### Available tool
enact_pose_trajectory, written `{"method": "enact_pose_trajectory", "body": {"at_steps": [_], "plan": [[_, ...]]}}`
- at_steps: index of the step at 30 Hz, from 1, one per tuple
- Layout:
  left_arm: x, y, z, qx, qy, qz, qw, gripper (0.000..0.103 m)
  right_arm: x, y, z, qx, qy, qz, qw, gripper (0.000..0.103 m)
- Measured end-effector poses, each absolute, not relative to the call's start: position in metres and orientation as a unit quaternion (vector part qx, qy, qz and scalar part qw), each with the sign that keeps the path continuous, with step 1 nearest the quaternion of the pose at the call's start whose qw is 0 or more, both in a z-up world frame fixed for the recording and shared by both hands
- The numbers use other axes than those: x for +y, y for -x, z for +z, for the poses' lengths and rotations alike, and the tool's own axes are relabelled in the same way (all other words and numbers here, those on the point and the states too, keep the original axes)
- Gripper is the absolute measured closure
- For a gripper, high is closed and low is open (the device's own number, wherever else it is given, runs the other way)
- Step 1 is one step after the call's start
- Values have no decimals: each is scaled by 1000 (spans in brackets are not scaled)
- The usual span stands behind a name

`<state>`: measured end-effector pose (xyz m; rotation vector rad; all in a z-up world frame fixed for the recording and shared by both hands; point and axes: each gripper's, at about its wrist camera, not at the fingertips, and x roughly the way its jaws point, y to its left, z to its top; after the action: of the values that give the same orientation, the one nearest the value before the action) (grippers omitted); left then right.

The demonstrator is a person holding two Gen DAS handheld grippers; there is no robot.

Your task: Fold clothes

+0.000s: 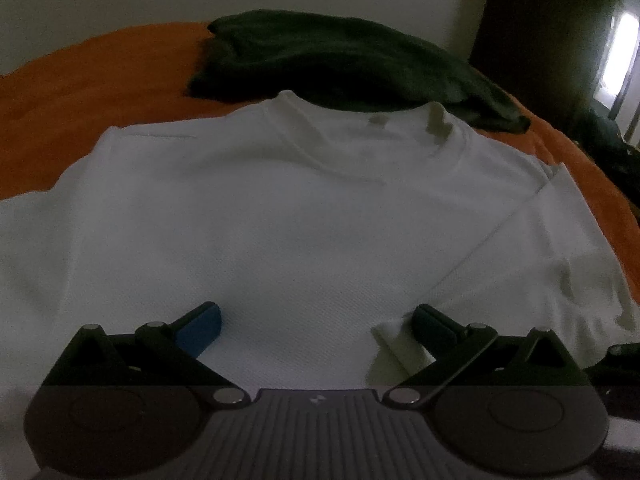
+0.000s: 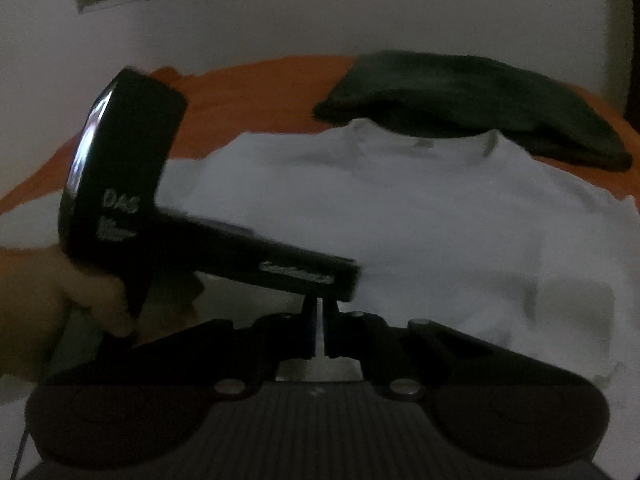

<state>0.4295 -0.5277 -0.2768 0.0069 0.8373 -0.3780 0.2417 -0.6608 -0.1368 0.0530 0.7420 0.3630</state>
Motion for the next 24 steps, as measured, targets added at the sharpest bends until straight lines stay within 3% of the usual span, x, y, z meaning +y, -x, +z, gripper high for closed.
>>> {"method": "enact_pose_trajectory", "body": {"at_steps": [14, 24], "plan": [[-533, -430, -281, 400, -24, -182, 898, 0, -667, -233, -151, 438, -30, 140, 888, 101], [-534, -426, -282, 394, -25, -181, 901, 0, -670, -214, -148, 445, -12, 138, 885, 101]]}}
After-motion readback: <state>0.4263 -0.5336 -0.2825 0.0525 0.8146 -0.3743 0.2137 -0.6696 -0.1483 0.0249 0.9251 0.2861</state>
